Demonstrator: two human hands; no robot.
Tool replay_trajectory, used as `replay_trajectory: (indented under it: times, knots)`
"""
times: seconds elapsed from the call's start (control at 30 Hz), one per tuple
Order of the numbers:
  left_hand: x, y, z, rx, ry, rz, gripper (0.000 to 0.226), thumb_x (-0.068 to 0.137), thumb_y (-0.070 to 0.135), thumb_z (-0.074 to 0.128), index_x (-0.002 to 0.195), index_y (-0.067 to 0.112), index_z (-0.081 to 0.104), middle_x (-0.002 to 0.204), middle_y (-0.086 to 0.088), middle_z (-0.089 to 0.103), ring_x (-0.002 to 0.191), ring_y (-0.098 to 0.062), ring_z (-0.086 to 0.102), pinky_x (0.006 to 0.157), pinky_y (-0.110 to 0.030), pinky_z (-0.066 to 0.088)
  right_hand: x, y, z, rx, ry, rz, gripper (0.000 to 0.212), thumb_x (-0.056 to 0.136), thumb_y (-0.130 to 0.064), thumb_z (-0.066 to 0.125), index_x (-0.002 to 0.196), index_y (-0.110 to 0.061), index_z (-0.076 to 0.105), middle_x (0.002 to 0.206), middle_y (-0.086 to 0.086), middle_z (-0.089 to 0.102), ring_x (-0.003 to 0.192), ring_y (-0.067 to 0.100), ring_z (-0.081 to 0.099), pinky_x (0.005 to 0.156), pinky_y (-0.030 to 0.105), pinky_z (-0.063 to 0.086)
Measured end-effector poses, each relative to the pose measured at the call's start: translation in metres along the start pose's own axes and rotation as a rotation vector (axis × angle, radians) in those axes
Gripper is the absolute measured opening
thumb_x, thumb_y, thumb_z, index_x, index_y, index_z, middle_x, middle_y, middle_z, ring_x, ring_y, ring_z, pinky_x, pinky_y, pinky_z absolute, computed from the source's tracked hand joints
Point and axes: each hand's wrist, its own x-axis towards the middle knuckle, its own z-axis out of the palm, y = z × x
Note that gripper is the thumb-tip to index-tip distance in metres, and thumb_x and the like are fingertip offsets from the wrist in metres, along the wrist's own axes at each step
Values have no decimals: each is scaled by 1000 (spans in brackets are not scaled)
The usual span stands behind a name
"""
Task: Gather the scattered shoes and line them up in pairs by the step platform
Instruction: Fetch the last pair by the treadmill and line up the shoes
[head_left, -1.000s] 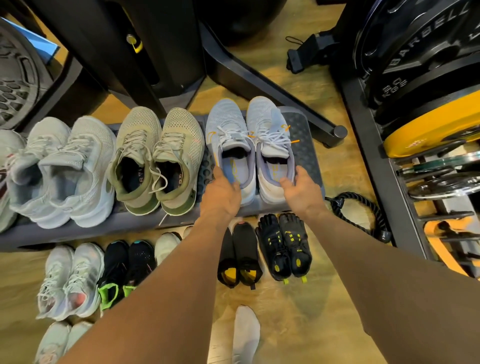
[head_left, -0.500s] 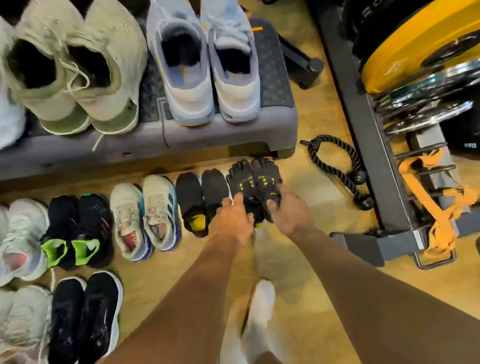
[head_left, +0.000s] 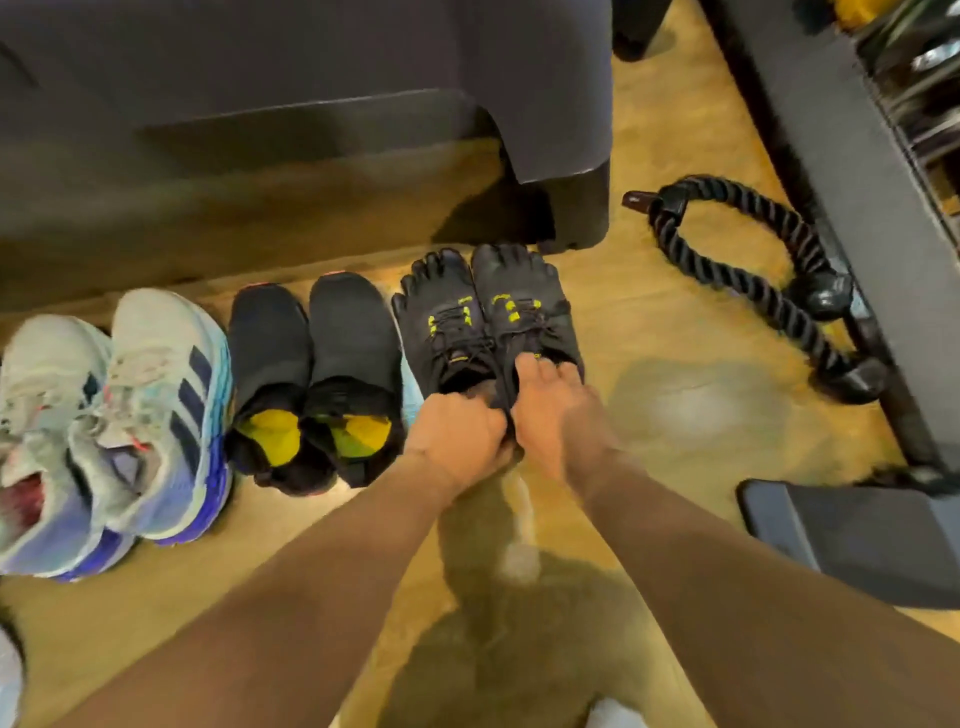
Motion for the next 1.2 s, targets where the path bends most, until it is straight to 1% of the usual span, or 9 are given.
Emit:
replay_trajectory:
  times: [0.2,0.4,0.63,0.8,0.9,0.97,1.03,1.1,1.2]
  knots:
    - [9,0,9,32,67,41,34,88,44,44,97,20,65,96,-5,67,94,-26,61,61,-32,34,8,4,13,-55,110,-83,46,90,-22,43,132,-15,23,107,5,62,95,30,65,69,37,35]
    - [3,-9,8,43,69,21,32,89,43,47,102,17,61,99,-7,65,96,-26,59,65,-32,38,0,-8,13,-21,103,-89,49,87,-12,44,132,-10,24,95,7,65,88,34,63,61,37,32]
    - [3,-7,12,5,43,27,32,92,40,48,105,15,61,101,-9,63,104,-27,53,66,-35,37,-3,-10,5,-21,106,-82,36,90,-17,44,123,-11,29,100,9,65,91,35,63,62,36,35]
    - [0,-7,9,-82,29,23,45,92,50,45,116,14,59,116,-6,60,109,-28,52,70,-35,37,-1,-20,-13,-142,-5,-9,30,90,-17,45,118,-13,36,108,8,62,99,33,62,70,39,40]
    - [-12,-15,-3,-236,99,10,52,92,57,41,109,13,64,114,-5,58,100,-28,58,68,-34,37,-4,-33,-33,-292,181,-33,24,88,-17,48,112,-14,47,104,3,66,97,28,64,80,40,39]
    - [-30,-31,-10,-336,247,-20,49,91,53,41,99,13,67,108,-4,57,91,-27,57,65,-33,38,-3,-49,-45,-279,343,-128,24,90,-22,48,113,-15,48,103,4,65,95,28,64,86,43,39]
    - [-54,-55,-12,-287,394,-53,41,91,44,43,101,13,68,107,-4,54,93,-24,51,70,-36,41,-3,-72,-48,-168,403,-271,24,90,-23,48,113,-15,46,106,8,59,96,31,60,78,42,41]
    - [-77,-85,-8,-105,497,-110,34,89,37,47,109,16,65,111,-3,53,96,-23,46,78,-37,39,-4,-99,-42,-45,332,-373,31,89,-21,50,118,-15,44,113,10,52,102,32,55,69,40,41]
    - [-107,-123,0,-57,455,-305,42,87,33,54,125,16,53,118,-7,47,101,-25,47,80,-37,41,-1,-134,-26,-28,129,-393,56,89,-18,53,140,-19,31,137,11,38,124,34,40,82,45,46]
